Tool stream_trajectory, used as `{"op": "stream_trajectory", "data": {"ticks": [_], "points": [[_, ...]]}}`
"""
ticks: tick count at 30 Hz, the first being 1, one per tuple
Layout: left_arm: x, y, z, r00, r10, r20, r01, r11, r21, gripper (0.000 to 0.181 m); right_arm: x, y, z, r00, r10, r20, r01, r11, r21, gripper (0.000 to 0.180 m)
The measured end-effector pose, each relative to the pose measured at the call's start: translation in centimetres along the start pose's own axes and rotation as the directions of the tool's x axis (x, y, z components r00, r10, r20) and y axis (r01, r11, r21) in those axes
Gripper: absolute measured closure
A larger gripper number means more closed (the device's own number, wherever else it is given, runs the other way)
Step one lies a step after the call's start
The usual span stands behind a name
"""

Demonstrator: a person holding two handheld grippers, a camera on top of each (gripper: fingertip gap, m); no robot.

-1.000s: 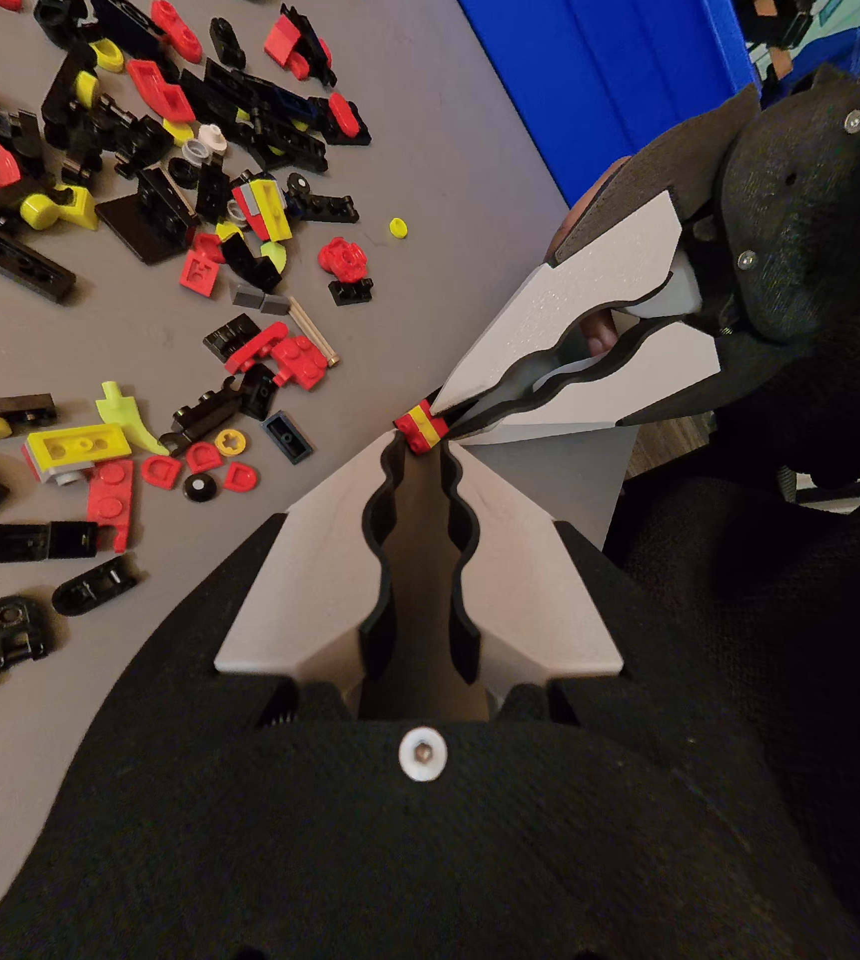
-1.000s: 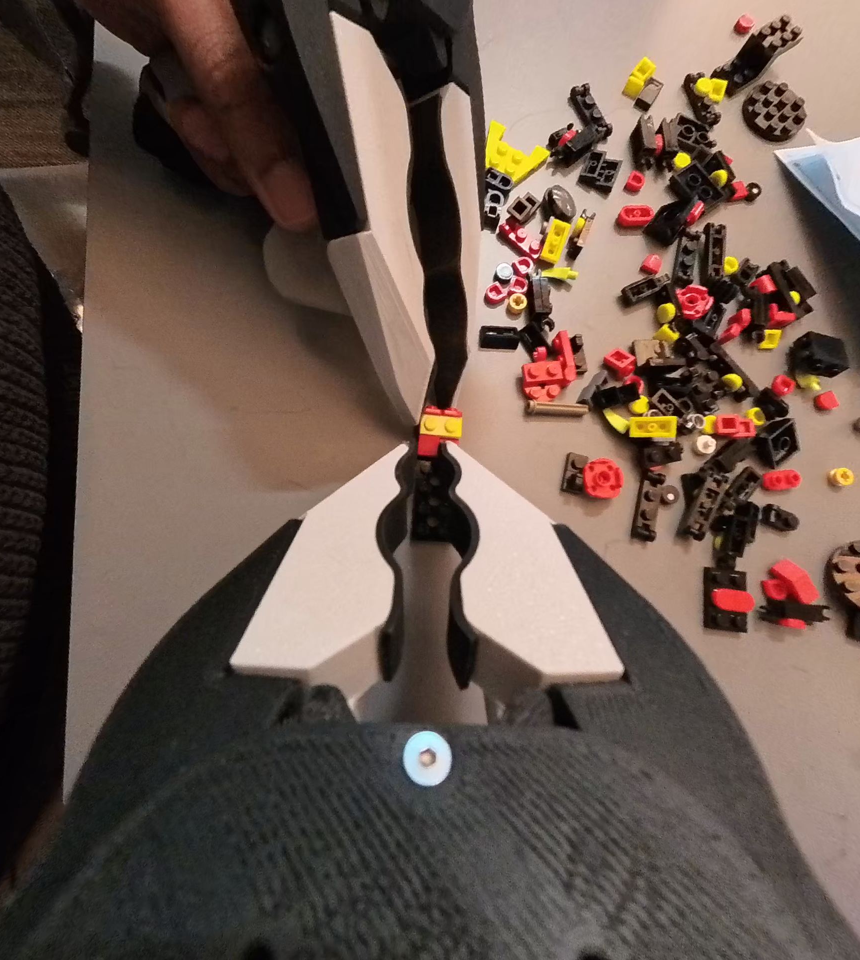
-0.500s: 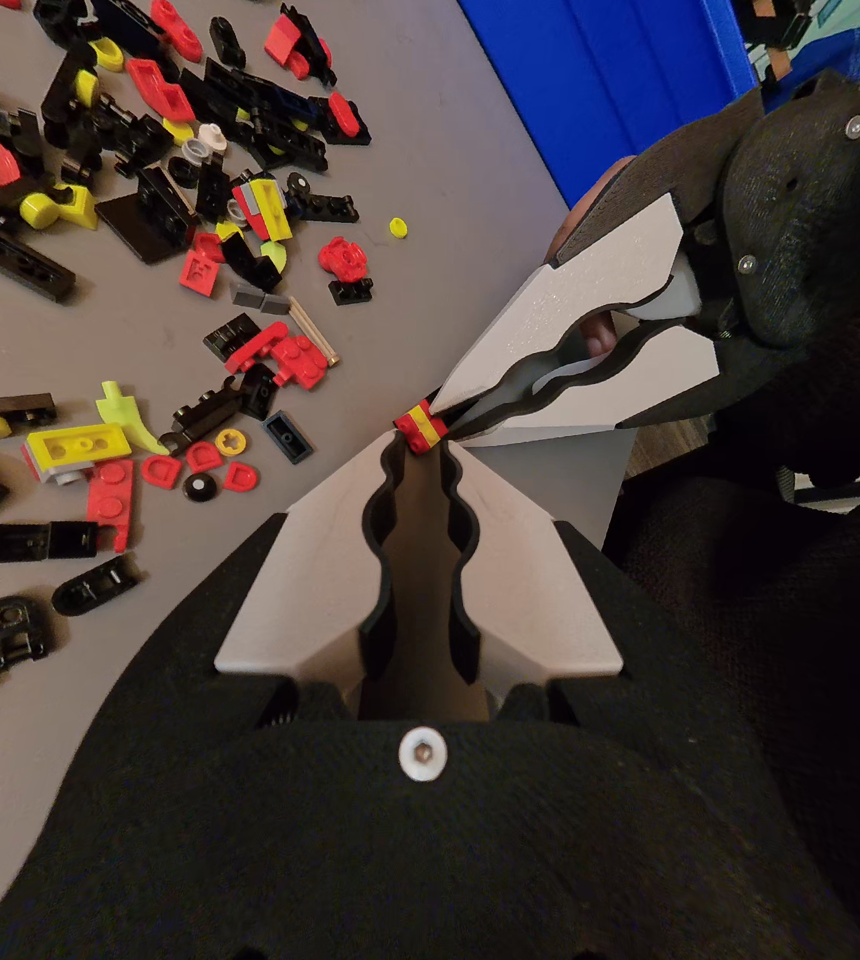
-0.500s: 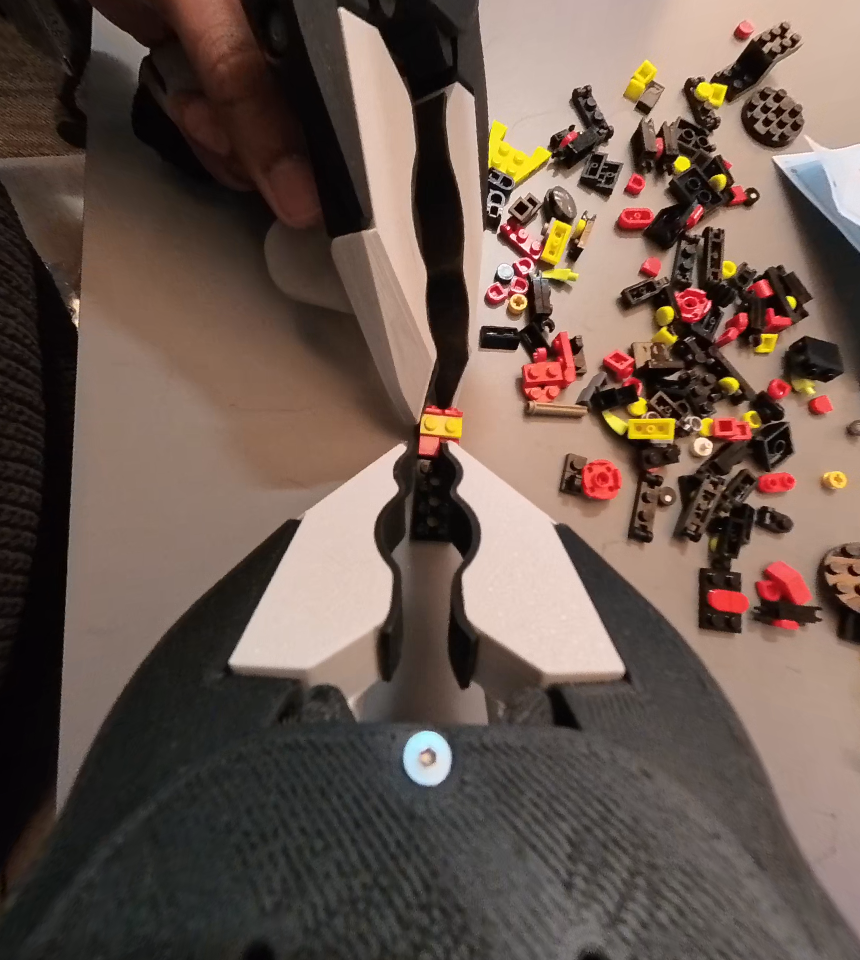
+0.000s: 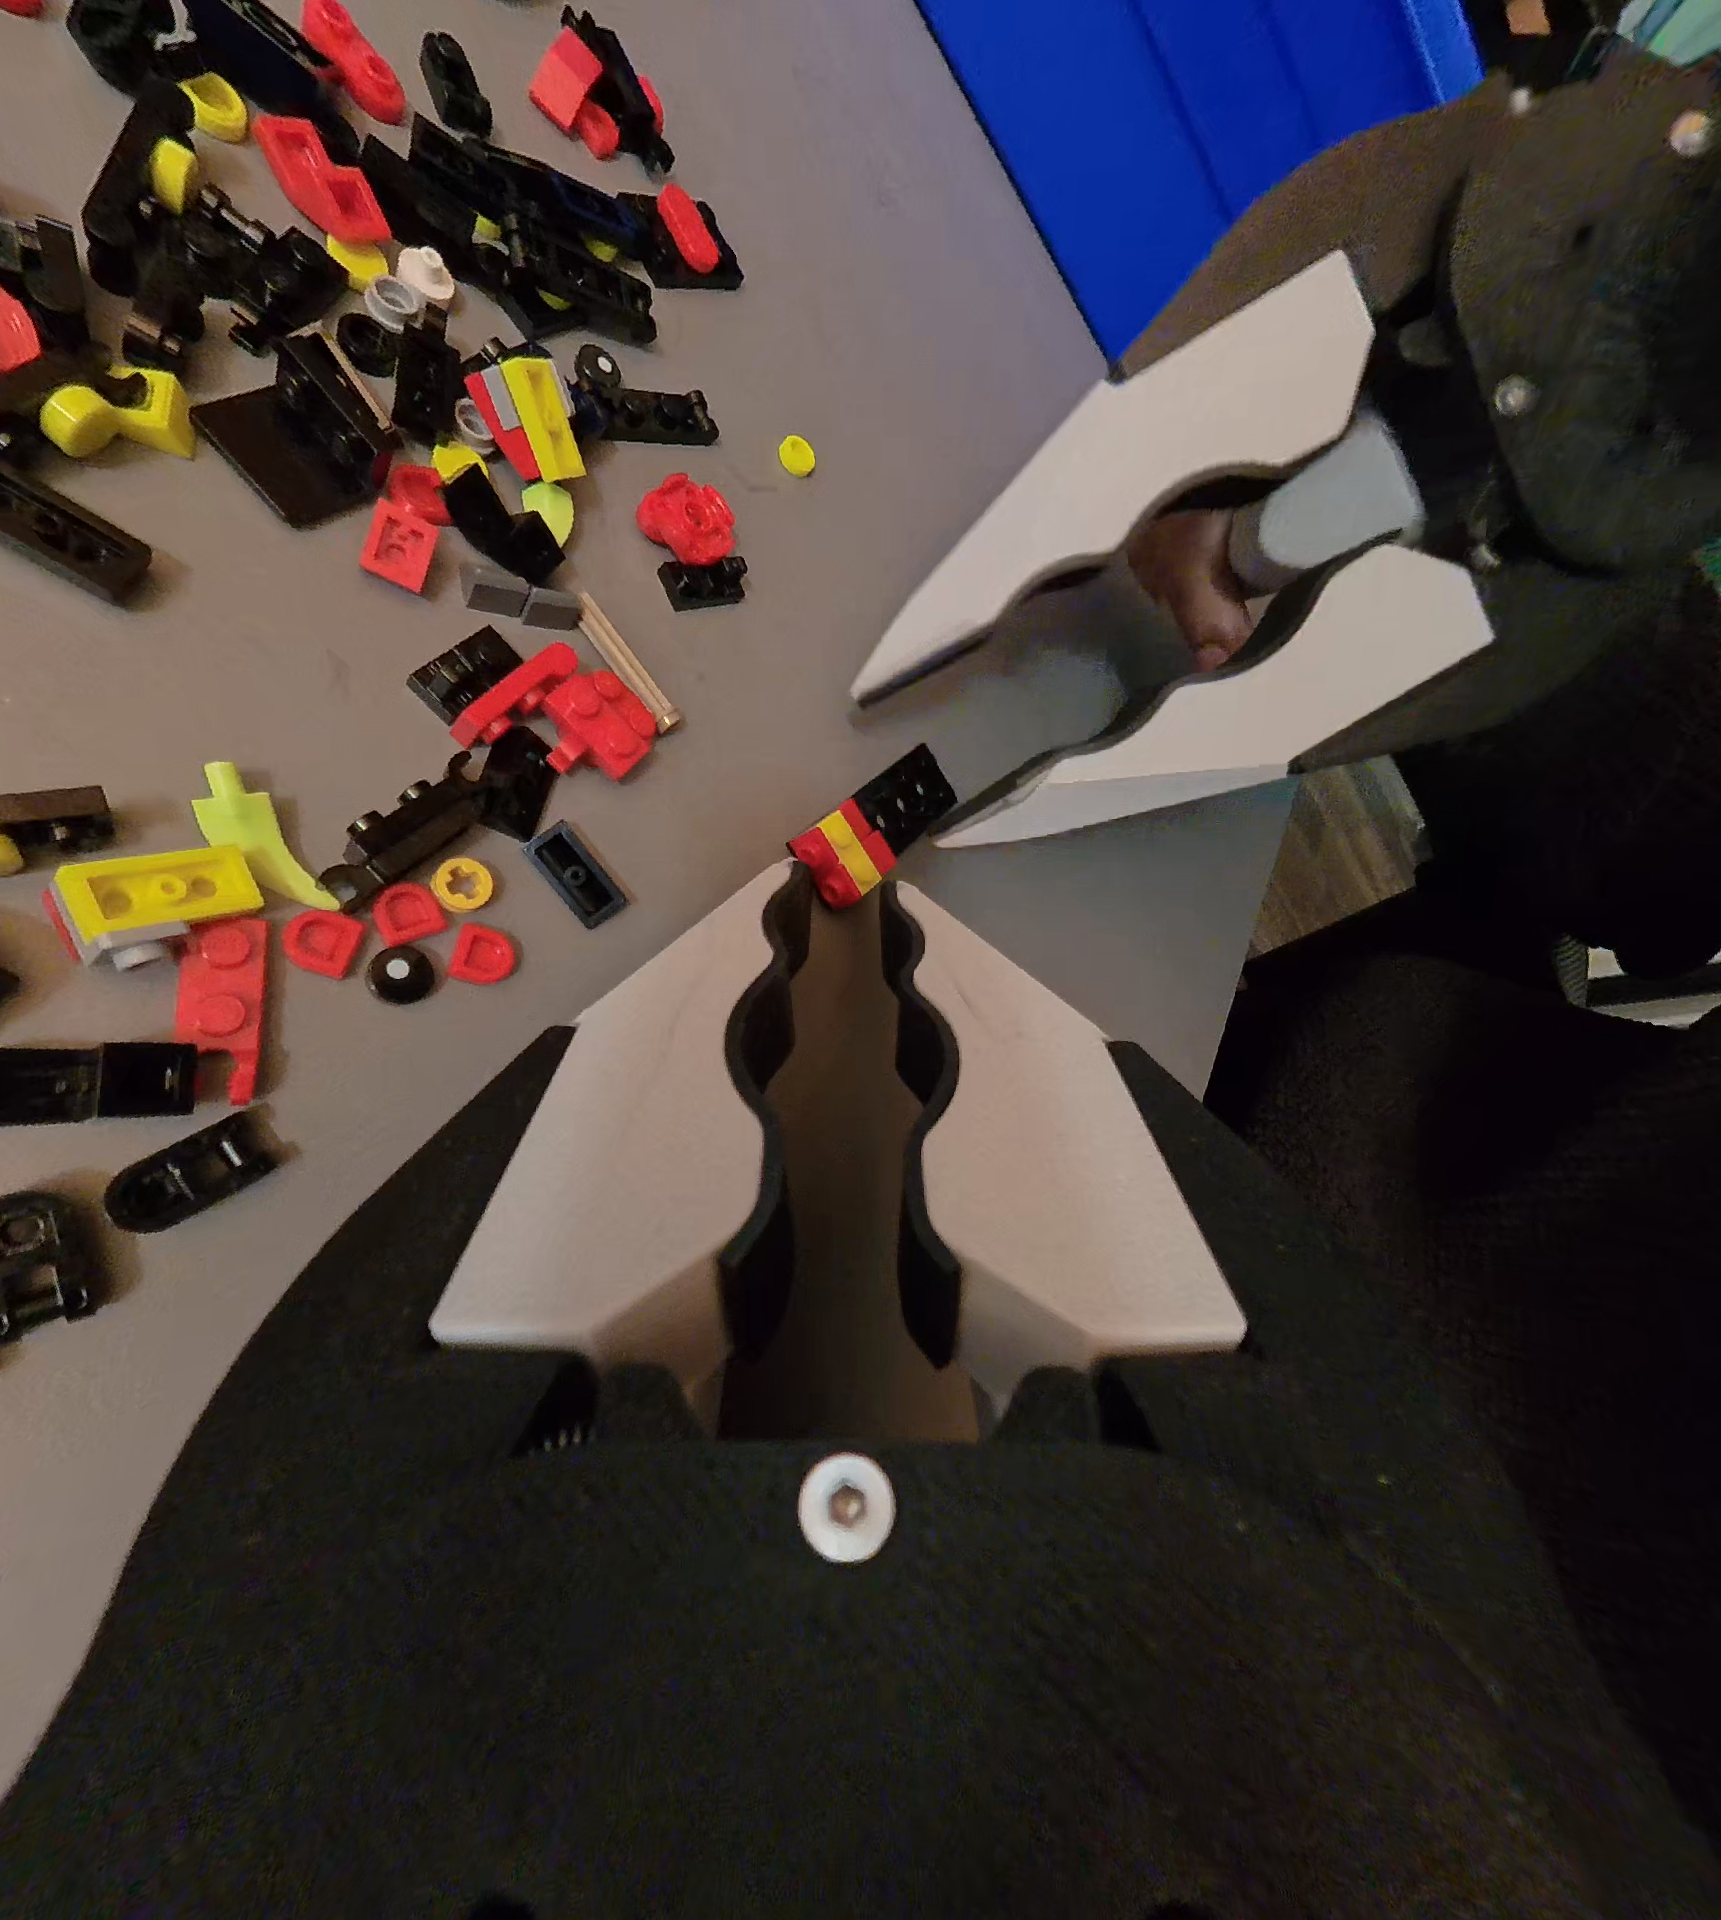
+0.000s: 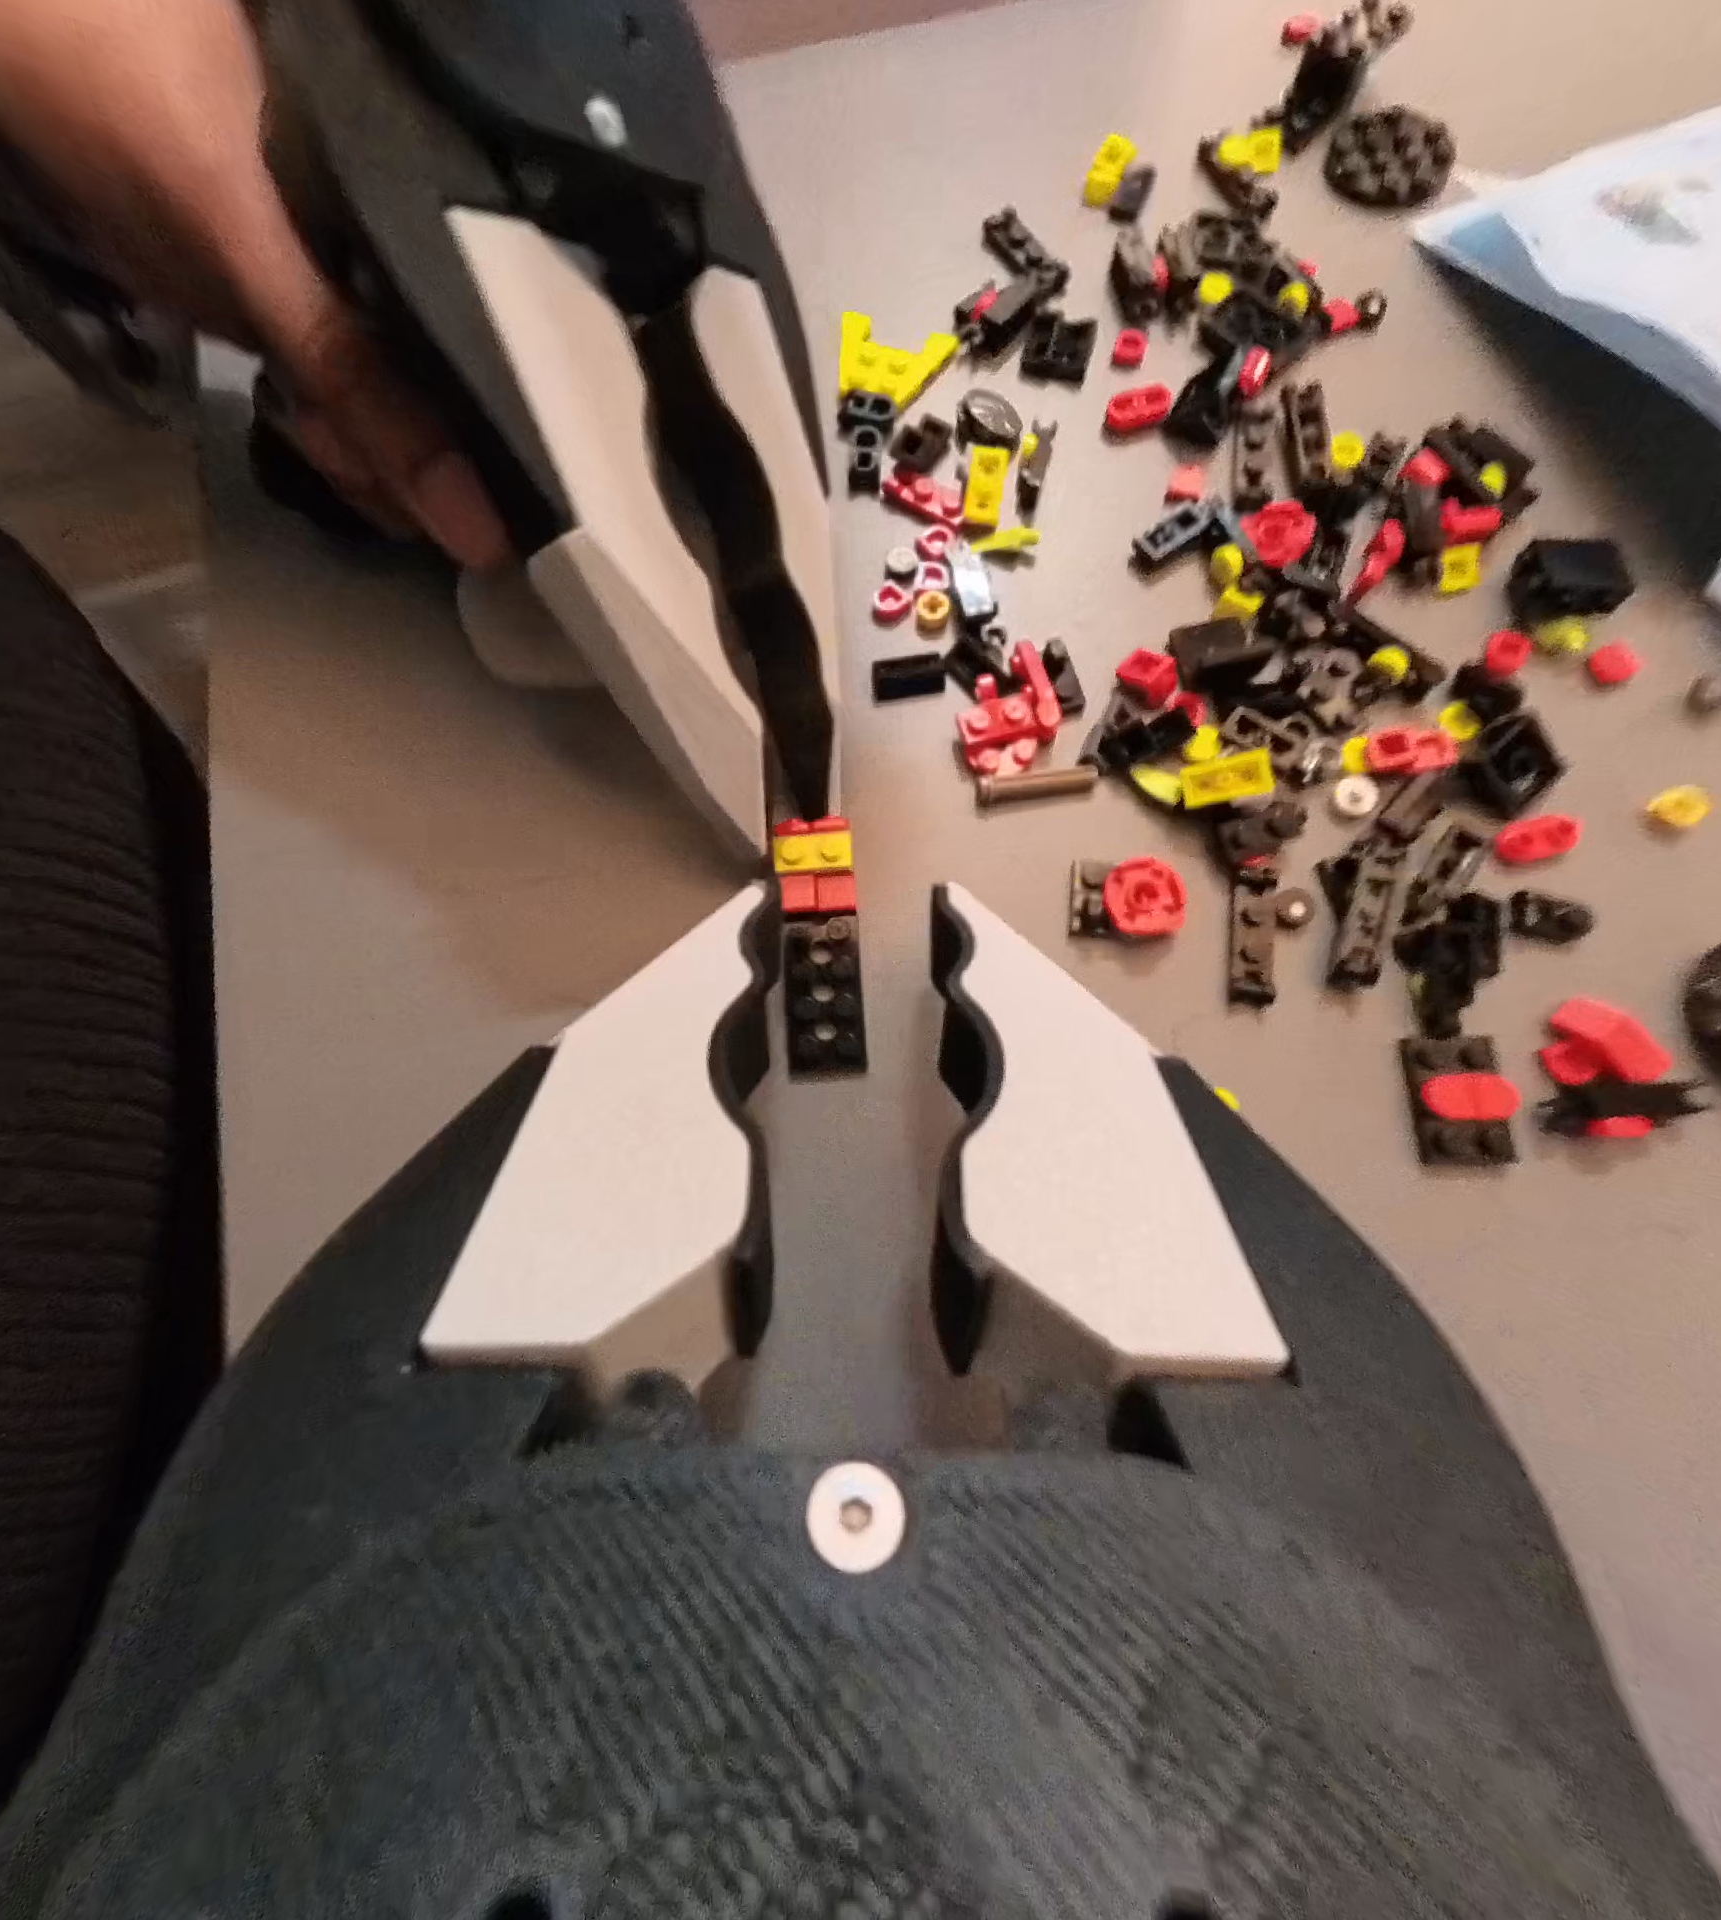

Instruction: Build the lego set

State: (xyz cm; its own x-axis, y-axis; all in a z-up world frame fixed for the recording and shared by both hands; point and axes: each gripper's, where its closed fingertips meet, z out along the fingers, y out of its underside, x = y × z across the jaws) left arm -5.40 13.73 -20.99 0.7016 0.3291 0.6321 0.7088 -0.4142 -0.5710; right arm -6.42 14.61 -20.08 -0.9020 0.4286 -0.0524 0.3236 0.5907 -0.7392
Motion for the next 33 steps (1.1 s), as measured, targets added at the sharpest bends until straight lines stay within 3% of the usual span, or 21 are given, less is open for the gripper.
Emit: {"op": "stream_trajectory", "data": {"ticks": [3, 7, 23, 33], "points": [[0.0, 0.0, 0.0, 1.000, 0.000, 0.000, 0.000, 1.000, 0.000, 0.170, 0.1, 0.6, 0.2, 0.986, 0.148, 0.071, -0.148, 0.989, -0.008, 0.153], [0.0, 0.0, 0.0, 1.000, 0.000, 0.001, 0.000, 1.000, -0.001, 0.170, 0.4, 0.4, 0.2, 0.970, 0.219, 0.107, -0.221, 0.975, 0.008, 0.153], [-0.1, 0.0, 0.0, 1.000, 0.000, 0.004, 0.000, 1.000, -0.003, 0.173, 0.3, 0.7, 1.1, 0.980, 0.181, 0.084, -0.180, 0.983, -0.024, 0.155], [-0.2, 0.1, 0.1, 1.000, 0.011, 0.018, -0.011, 1.000, -0.003, 0.175, -0.4, 0.6, 1.2, 0.952, 0.255, 0.169, -0.254, 0.967, -0.029, 0.168]]}}
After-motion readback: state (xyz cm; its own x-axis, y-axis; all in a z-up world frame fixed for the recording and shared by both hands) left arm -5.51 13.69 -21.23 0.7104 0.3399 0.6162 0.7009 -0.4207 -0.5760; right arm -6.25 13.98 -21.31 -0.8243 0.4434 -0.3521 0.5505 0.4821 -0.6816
